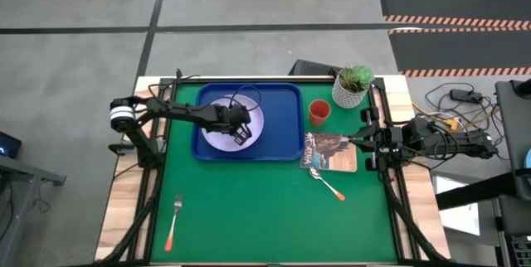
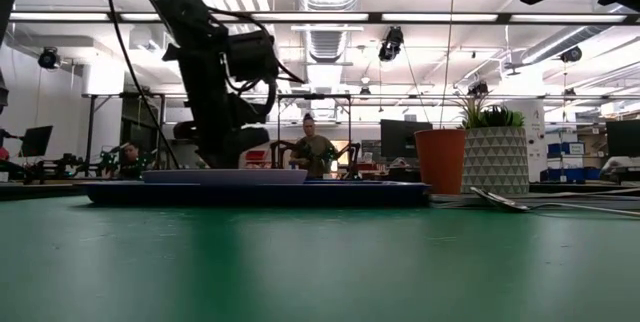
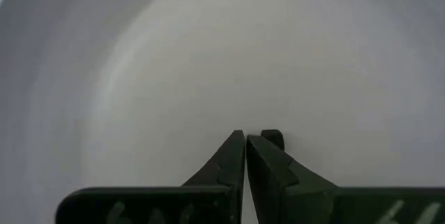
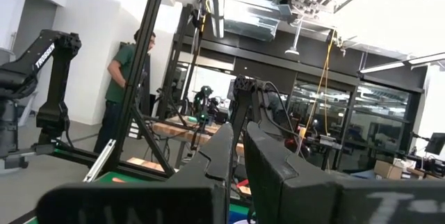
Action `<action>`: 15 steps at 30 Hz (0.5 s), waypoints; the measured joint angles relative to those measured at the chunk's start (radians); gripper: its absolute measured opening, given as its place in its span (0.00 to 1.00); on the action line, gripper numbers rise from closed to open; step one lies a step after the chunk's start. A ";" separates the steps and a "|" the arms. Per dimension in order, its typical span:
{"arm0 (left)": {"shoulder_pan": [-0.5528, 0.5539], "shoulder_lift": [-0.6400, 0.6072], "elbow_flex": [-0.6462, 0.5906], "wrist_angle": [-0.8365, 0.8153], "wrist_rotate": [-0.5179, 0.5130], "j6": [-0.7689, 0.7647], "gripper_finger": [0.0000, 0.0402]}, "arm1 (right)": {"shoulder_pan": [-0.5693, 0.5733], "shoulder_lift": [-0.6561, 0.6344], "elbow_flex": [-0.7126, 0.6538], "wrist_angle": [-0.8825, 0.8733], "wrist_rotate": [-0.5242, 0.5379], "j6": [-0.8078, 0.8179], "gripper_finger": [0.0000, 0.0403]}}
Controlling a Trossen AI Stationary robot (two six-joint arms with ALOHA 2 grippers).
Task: Pick and place plate/cup/fork/spoon on tray
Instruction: Put the white plate on the blue serving tray
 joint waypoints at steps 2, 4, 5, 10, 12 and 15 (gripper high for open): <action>0.005 -0.001 -0.009 0.000 -0.009 0.004 0.00 | 0.000 0.000 0.000 0.000 0.000 0.000 0.07; 0.012 -0.003 -0.020 0.002 -0.015 0.019 0.00 | 0.000 0.000 0.000 0.000 0.000 0.000 0.07; 0.015 -0.004 -0.026 0.005 -0.022 0.019 0.00 | 0.000 0.000 0.000 -0.001 0.000 0.000 0.07; 0.025 -0.005 -0.048 0.003 -0.057 0.020 0.00 | 0.000 0.000 0.000 -0.001 0.000 0.000 0.07; 0.025 -0.006 -0.049 0.003 -0.060 0.020 0.00 | 0.000 0.000 0.000 -0.001 0.000 0.000 0.07; 0.026 -0.010 -0.049 0.002 -0.058 0.020 0.00 | 0.000 0.000 0.000 -0.001 0.000 0.000 0.07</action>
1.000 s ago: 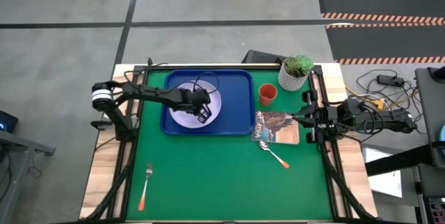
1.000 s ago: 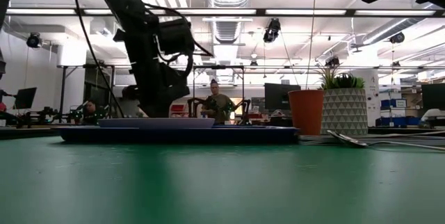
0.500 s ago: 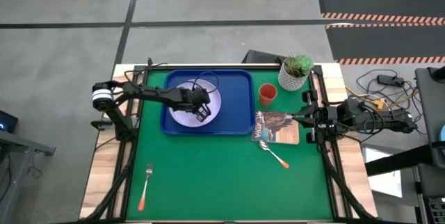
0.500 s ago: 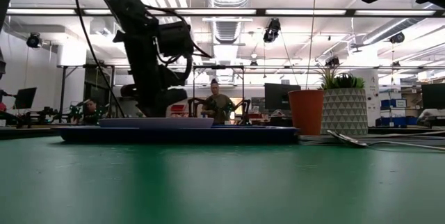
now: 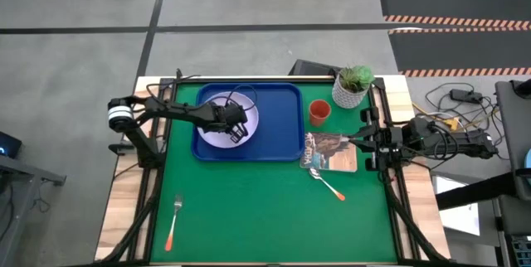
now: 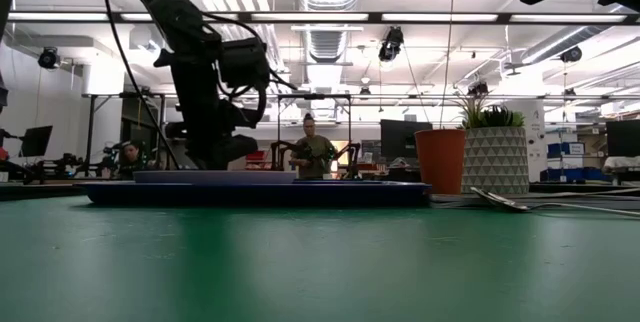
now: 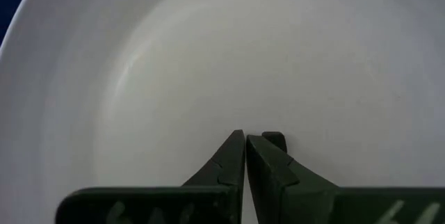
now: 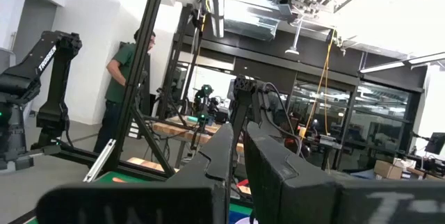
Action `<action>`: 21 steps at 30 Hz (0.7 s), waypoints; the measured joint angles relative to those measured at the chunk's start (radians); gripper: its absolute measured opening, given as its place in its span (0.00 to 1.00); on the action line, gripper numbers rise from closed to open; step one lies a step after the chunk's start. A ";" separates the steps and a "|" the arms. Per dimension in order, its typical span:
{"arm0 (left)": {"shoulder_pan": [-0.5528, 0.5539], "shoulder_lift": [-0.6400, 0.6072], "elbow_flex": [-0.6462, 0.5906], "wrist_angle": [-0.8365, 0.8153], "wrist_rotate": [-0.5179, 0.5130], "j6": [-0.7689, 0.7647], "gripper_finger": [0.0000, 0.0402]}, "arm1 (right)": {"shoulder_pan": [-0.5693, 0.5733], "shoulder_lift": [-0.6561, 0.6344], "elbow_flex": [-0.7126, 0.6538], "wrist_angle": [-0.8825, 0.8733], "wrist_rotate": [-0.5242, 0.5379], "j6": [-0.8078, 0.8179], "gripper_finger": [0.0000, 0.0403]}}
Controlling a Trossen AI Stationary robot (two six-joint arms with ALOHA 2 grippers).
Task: Pick and place plate/cup/fork/spoon on tray
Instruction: Put the white plate on the blue serving tray, then put the orange cup on the top right of the blue serving tray
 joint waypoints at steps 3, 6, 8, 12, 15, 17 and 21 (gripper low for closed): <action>0.000 -0.013 0.001 -0.009 0.003 0.000 0.00 | 0.000 0.000 0.000 -0.001 0.000 0.000 0.07; 0.000 -0.046 0.003 -0.016 0.006 0.010 0.00 | 0.000 0.000 0.000 -0.001 0.000 0.000 0.07; -0.001 -0.081 0.008 -0.010 0.006 0.022 0.00 | 0.000 0.000 0.000 -0.002 0.001 0.000 0.07; -0.012 -0.158 0.013 -0.008 0.003 0.026 0.00 | 0.000 0.000 0.000 -0.004 0.024 0.000 0.07; -0.033 -0.222 0.015 0.009 -0.001 0.026 0.00 | 0.000 0.000 0.000 -0.006 0.026 0.002 0.07; -0.057 -0.261 0.013 0.028 -0.002 0.025 0.00 | 0.000 0.000 0.000 -0.005 0.026 0.004 0.07; -0.118 -0.318 0.011 0.094 -0.003 0.025 0.00 | 0.000 0.000 0.000 -0.005 0.026 0.003 0.07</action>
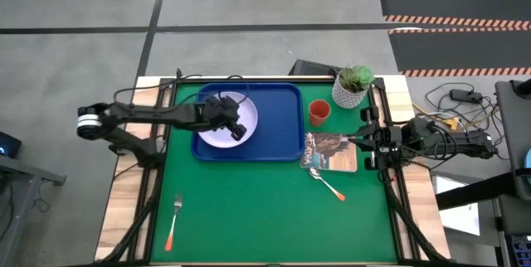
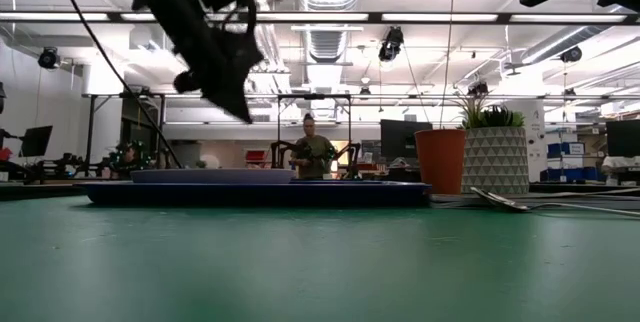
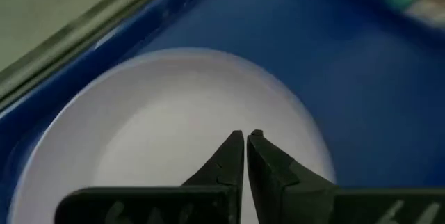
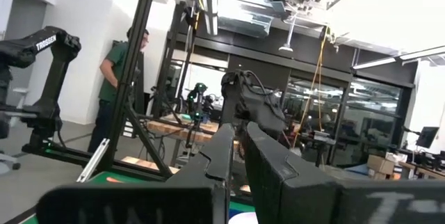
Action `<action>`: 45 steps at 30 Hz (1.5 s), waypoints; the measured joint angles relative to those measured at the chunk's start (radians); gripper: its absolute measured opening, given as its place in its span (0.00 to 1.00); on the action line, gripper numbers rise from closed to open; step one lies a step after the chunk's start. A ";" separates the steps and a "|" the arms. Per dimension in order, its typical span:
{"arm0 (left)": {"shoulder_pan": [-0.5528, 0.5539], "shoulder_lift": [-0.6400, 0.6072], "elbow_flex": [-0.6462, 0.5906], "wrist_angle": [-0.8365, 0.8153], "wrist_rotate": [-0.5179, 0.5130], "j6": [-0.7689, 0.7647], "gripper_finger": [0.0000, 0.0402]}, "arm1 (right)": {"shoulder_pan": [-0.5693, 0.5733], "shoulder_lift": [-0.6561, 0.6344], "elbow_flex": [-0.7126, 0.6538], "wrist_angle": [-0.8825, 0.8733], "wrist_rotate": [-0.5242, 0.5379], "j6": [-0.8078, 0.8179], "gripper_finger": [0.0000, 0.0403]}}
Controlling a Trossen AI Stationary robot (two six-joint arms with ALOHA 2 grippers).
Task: Pick and place plate/cup/fork/spoon on tray
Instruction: Put the orange cup on the top right of the blue serving tray
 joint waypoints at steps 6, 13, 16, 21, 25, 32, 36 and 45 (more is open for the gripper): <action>-0.098 -0.015 -0.001 0.200 0.003 0.037 0.00 | 0.000 0.000 0.000 0.006 0.000 0.009 0.07; -0.172 0.010 0.001 0.391 0.005 0.087 0.00 | 0.000 -0.001 0.000 0.006 0.004 0.009 0.07; -0.193 0.017 0.001 0.418 0.005 0.089 0.00 | 0.000 -0.001 0.000 0.006 0.105 0.023 0.07; -0.231 0.017 -0.001 0.454 0.005 0.152 0.00 | 0.000 0.022 0.009 -0.064 0.314 0.061 0.07; -0.262 0.001 -0.001 0.467 0.005 0.216 0.00 | 0.000 0.072 0.099 -0.232 0.426 0.145 0.07; -0.278 -0.081 -0.029 0.456 0.005 0.306 0.00 | 0.000 0.223 0.276 -0.622 0.599 0.462 0.07; -0.278 -0.175 -0.082 0.453 0.005 0.326 0.00 | 0.003 0.315 0.302 -0.710 0.586 0.634 0.07; -0.278 -0.415 -0.223 0.472 0.005 0.384 0.00 | 0.003 0.481 0.349 -0.742 0.467 0.782 0.07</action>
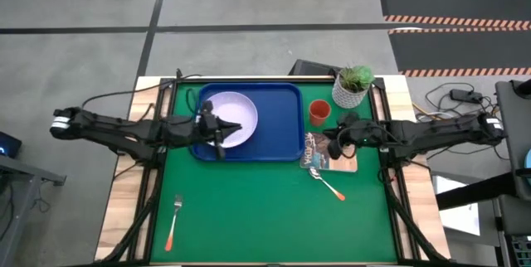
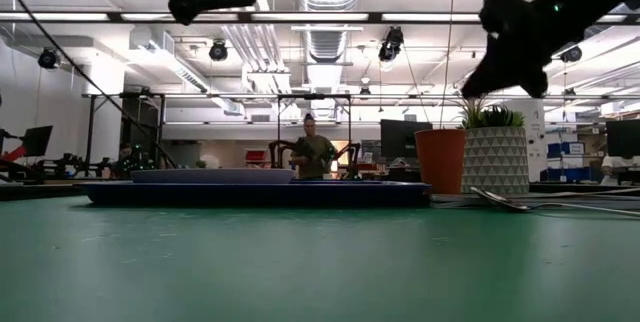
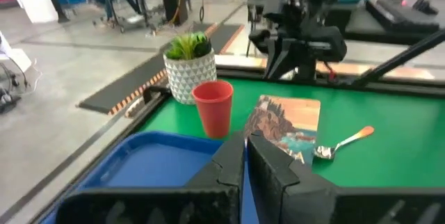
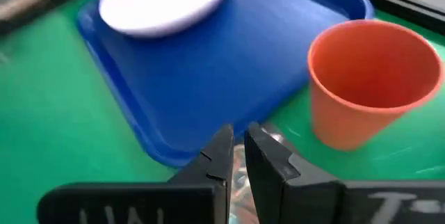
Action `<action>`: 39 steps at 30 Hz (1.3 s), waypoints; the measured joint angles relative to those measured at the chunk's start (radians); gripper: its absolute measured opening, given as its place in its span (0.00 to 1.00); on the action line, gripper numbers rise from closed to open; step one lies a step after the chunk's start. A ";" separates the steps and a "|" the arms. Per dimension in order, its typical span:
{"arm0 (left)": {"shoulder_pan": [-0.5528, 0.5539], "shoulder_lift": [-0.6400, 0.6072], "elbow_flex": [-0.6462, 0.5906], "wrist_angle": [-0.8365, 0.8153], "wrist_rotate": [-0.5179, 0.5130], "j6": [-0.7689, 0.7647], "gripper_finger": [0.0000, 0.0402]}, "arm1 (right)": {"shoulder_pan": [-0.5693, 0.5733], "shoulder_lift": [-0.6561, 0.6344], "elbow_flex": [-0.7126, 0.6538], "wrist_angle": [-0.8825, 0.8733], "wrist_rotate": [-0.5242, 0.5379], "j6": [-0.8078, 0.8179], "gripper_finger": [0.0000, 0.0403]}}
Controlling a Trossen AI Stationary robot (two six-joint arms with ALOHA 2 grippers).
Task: Pick and place plate/cup/fork/spoon on tray
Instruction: Put the orange cup on the top right of the blue serving tray
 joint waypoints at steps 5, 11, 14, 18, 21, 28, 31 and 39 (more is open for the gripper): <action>0.000 -0.084 -0.044 -0.011 0.000 0.036 0.00 | 0.004 0.090 0.077 -0.087 -0.077 0.056 0.07; 0.000 -0.132 -0.064 -0.005 0.000 0.065 0.00 | 0.013 0.190 0.188 -0.231 -0.156 0.110 0.07; 0.000 -0.147 -0.075 -0.011 0.000 0.068 0.00 | 0.013 0.245 0.254 -0.343 -0.180 0.133 0.07; 0.001 -0.152 -0.079 -0.009 0.000 0.068 0.00 | 0.012 0.308 0.360 -0.501 -0.187 0.135 0.07; 0.001 -0.151 -0.080 -0.009 0.000 0.068 0.00 | 0.004 0.358 0.445 -0.575 -0.183 0.133 0.07; 0.001 -0.132 -0.089 -0.008 0.000 0.068 0.00 | -0.056 0.476 0.661 -0.691 -0.183 0.061 0.07; 0.001 -0.118 -0.092 -0.007 0.000 0.068 0.00 | -0.093 0.523 0.751 -0.710 -0.182 0.019 0.07; 0.001 -0.102 -0.083 -0.008 0.000 0.069 0.00 | -0.193 0.639 0.934 -0.876 -0.213 -0.003 0.07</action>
